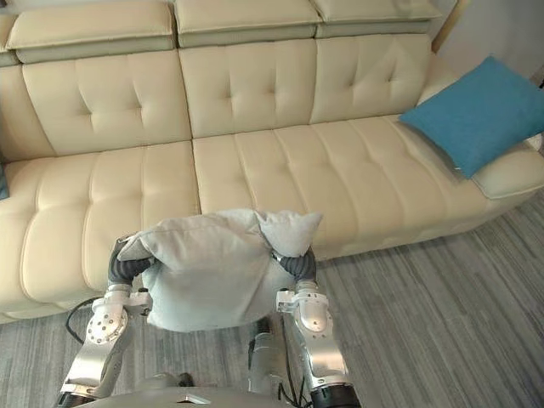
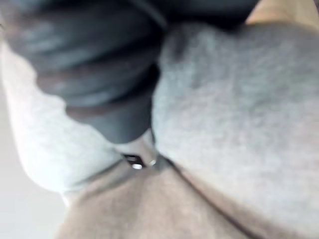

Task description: Pick up cushions and gather them together orderly.

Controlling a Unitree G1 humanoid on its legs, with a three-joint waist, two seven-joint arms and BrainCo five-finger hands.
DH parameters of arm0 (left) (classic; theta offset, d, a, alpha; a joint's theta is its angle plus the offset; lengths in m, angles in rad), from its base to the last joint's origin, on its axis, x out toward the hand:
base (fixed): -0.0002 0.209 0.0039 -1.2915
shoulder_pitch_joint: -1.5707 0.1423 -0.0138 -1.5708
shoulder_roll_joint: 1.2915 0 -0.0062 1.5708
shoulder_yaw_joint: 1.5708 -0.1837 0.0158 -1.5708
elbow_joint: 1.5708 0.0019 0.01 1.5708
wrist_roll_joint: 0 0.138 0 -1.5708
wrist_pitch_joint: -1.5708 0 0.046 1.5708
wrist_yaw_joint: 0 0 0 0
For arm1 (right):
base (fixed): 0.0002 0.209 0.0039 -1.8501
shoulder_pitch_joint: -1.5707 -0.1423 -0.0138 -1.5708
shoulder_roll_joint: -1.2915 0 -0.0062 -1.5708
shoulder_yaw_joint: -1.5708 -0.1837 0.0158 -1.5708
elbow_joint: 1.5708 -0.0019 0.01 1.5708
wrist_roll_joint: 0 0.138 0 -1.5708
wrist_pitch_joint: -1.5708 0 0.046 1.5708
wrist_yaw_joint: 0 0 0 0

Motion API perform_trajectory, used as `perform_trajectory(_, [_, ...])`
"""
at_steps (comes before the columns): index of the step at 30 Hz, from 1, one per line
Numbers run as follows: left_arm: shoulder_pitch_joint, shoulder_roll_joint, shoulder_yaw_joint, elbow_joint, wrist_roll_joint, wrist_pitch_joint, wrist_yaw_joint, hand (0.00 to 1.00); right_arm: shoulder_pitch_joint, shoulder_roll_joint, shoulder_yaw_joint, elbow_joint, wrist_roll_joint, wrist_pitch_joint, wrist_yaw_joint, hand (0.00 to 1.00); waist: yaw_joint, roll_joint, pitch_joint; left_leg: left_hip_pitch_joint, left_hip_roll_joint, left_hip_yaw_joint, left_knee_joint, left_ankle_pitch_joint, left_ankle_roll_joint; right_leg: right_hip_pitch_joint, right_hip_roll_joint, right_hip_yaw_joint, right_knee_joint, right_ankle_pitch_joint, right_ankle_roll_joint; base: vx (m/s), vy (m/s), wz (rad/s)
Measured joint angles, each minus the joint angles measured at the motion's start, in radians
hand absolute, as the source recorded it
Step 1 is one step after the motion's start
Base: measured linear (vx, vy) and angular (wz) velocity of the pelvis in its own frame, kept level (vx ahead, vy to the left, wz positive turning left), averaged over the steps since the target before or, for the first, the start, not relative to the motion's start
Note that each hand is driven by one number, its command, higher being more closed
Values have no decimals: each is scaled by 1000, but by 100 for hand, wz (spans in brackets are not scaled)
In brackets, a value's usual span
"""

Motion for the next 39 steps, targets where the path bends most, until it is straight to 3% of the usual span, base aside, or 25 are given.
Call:
perform_trajectory(3, [7,-25,-11,-6,-10,0,0,100,38,-21,0,-71,1,1,0,100,17,45,-30,-41,79,-39,69,50,-17,26,48,-66,6,-35,-43,462,-207,33])
perform_trajectory(5, [8,-46,-14,-6,-18,1,-1,100,57,-28,-10,-101,2,1,0,100,16,46,-30,-62,99,-37,152,101,3,63,51,-87,5,-46,-61,408,-171,32])
perform_trajectory(6, [11,-60,-19,-8,-25,2,-7,100,87,-43,-22,-144,2,0,0,100,16,48,-32,-77,121,-25,255,164,34,122,54,-102,-11,-59,-75,427,-122,22])
perform_trajectory(7, [11,-61,-20,-11,-35,2,-12,100,94,-56,-22,-165,2,-3,0,100,18,48,-37,-99,140,-4,350,228,48,166,55,-103,-32,-67,-81,419,-86,12])
perform_trajectory(8, [9,-61,-20,-14,-37,1,-19,100,95,-59,-24,-177,2,-3,0,100,23,48,-40,-127,159,4,412,253,47,190,53,-96,-52,-70,-84,306,0,-17])
perform_trajectory(10, [6,-63,-21,-18,-37,-2,-27,100,93,-58,-37,-191,2,-8,-4,100,38,62,-52,-202,175,25,509,205,36,222,47,-70,-101,-70,-85,295,89,-27])
perform_trajectory(12, [6,-66,-24,-17,-36,1,-38,100,104,-49,-48,-191,2,-8,-5,100,44,59,-50,-266,170,34,505,148,36,254,26,-56,-127,-70,-84,252,200,1])
perform_trajectory(14, [9,-68,-24,-18,-36,5,-52,100,112,-37,-54,-190,2,-2,-4,100,49,38,-36,-297,132,79,314,133,48,317,-38,-72,-119,-82,-58,246,331,29])
perform_trajectory(15, [24,-80,-25,-41,-35,5,-62,100,119,-42,-56,-195,2,-2,-4,100,58,51,-41,-273,112,77,81,249,64,332,-53,-82,-92,-106,-10,209,343,8])
perform_trajectory(16, [39,-78,-26,-68,-35,3,-66,100,124,-47,-55,-201,1,-4,-2,100,71,58,-41,-264,114,58,22,301,25,339,-52,-76,-78,-140,37,224,383,9])
perform_trajectory(17, [38,-59,-19,-73,-34,2,-66,100,134,0,-49,-195,1,3,3,100,78,10,-55,-271,64,67,37,291,37,348,-97,-51,-102,-172,54,202,294,24])
perform_trajectory(20, [47,-45,12,-89,-34,1,-64,100,134,63,-38,-181,0,3,25,100,98,3,-58,-281,32,45,31,291,39,357,-91,-31,-173,-104,52,116,175,15])
perform_trajectory(23, [48,-28,12,-91,-34,1,-67,100,132,71,-38,-181,0,3,25,100,100,-8,-58,-264,18,44,3,290,40,354,-92,16,-199,-85,53,-18,58,-34])
perform_trajectory(25, [49,-22,1,-90,-34,5,-68,100,131,62,-45,-173,0,3,25,100,93,-29,-48,-258,4,38,3,269,30,333,-101,60,-197,-88,47,-83,14,-67])
perform_trajectory(27, [57,-15,-3,-74,-34,8,-68,100,102,66,-47,-104,-1,2,26,100,98,-48,-34,-206,-17,25,-31,247,38,247,-99,112,-38,-84,36,-117,88,-101])
perform_trajectory(29, [54,-11,-9,-53,-27,10,-69,100,114,63,-48,-87,-4,2,26,100,75,-55,-30,-173,-23,24,-53,251,43,215,-100,113,52,-70,16,-91,76,-38])
perform_trajectory(30, [55,-10,-10,-47,-14,16,-69,100,114,66,-48,-71,-24,2,26,100,64,-61,-25,-139,-28,24,-96,275,66,177,-97,113,132,-47,-18,-101,11,-13])
perform_trajectory(31, [51,-10,-9,-42,-7,16,-69,100,114,63,-48,-60,-29,2,27,100,53,-48,-16,-125,-20,14,-147,306,72,169,-60,119,72,-112,-15,-78,-13,-6])
perform_trajectory(32, [49,-9,-9,-43,-4,15,-68,100,114,64,-47,-61,-32,2,27,100,52,-49,-17,-126,-20,11,-159,315,68,173,-48,117,34,-115,-12,-92,-93,27])
perform_trajectory(33, [35,0,-9,-44,6,15,-65,100,113,66,-46,-63,-37,1,27,100,51,-71,-24,-144,-41,-3,-184,341,49,186,-14,116,-93,-114,-10,-62,-113,58])
perform_trajectory(34, [20,-3,-13,-32,6,18,-68,100,109,60,-50,-63,-36,0,27,100,39,-83,-24,-149,-65,-21,-196,353,41,178,-18,130,-101,-98,25,-61,-99,60])
perform_trajectory(35, [29,-17,-13,-30,6,21,-68,100,101,43,-56,-65,-36,1,31,100,49,-65,-14,-160,-67,-39,-131,343,46,181,-31,112,-110,-86,5,-12,-25,30])
perform_trajectory(37, [41,-27,-12,-31,3,21,-69,100,100,32,-54,-67,-35,1,34,100,66,-25,-17,-146,-50,-57,-129,306,43,212,-8,105,-149,-65,6,49,-9,-3])
perform_trajectory(39, [41,-26,-11,-46,2,20,-69,100,93,32,-53,-69,-35,1,40,100,71,-24,-23,-143,-45,-61,-157,315,35,231,4,92,-209,-39,-1,62,-47,6])
